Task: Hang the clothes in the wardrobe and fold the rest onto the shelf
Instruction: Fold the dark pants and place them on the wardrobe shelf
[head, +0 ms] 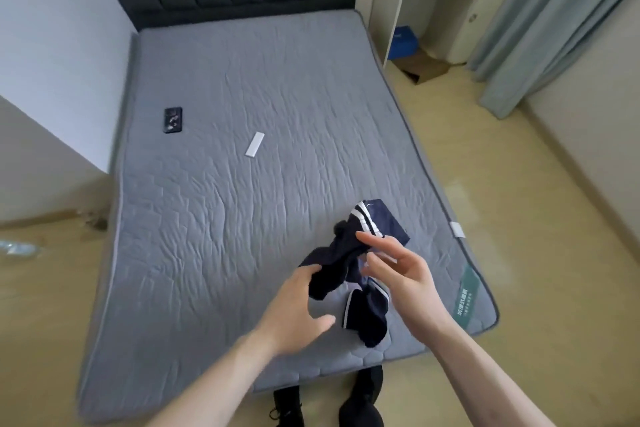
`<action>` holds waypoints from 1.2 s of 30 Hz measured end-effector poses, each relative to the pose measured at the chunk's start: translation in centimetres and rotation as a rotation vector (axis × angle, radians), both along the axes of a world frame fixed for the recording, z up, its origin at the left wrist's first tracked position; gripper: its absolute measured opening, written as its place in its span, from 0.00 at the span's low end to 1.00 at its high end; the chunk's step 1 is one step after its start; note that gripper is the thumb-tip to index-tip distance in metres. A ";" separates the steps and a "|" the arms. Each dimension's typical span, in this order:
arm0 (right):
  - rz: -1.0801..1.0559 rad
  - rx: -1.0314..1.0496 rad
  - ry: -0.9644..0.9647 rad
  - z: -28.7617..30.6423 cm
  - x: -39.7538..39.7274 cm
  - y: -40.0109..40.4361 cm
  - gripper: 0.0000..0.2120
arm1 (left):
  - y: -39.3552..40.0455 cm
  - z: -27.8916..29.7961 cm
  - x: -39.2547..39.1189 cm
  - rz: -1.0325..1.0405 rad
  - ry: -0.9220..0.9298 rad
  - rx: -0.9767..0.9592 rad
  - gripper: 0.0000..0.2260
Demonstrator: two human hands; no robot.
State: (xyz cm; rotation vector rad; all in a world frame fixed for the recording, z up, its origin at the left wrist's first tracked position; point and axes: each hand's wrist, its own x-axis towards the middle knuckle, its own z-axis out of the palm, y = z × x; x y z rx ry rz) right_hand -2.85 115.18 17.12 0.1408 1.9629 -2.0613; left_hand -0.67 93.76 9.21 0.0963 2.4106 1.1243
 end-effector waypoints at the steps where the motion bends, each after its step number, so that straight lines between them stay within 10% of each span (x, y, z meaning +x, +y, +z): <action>1: 0.011 -0.018 0.030 1.7 0.4 -0.9 0.17 | -0.3 1.3 0.0 0.058 0.075 0.033 0.40; 5: 0.024 -0.104 0.111 6.3 1.6 -3.9 0.16 | -3.8 4.7 -0.9 0.422 0.336 -0.059 0.42; 9: 0.071 -0.130 0.119 8.4 1.9 -5.5 0.18 | -9.1 8.0 -2.2 0.275 0.375 -0.238 0.08; 17: 0.064 0.413 0.147 9.0 -0.4 -6.2 0.22 | -13.8 16.9 -3.3 0.188 0.256 -0.099 0.04; 23: 0.555 0.754 0.184 9.4 -1.2 -10.1 0.49 | -13.2 22.2 -4.4 0.013 0.200 -0.105 0.07; 28: 0.495 0.704 0.236 8.4 -0.6 -13.1 0.16 | -13.5 23.7 -5.1 0.042 0.252 -0.159 0.05; 36: 0.322 0.714 0.153 8.6 -1.2 -10.5 0.13 | -16.7 20.8 -4.5 0.194 0.243 -0.279 0.03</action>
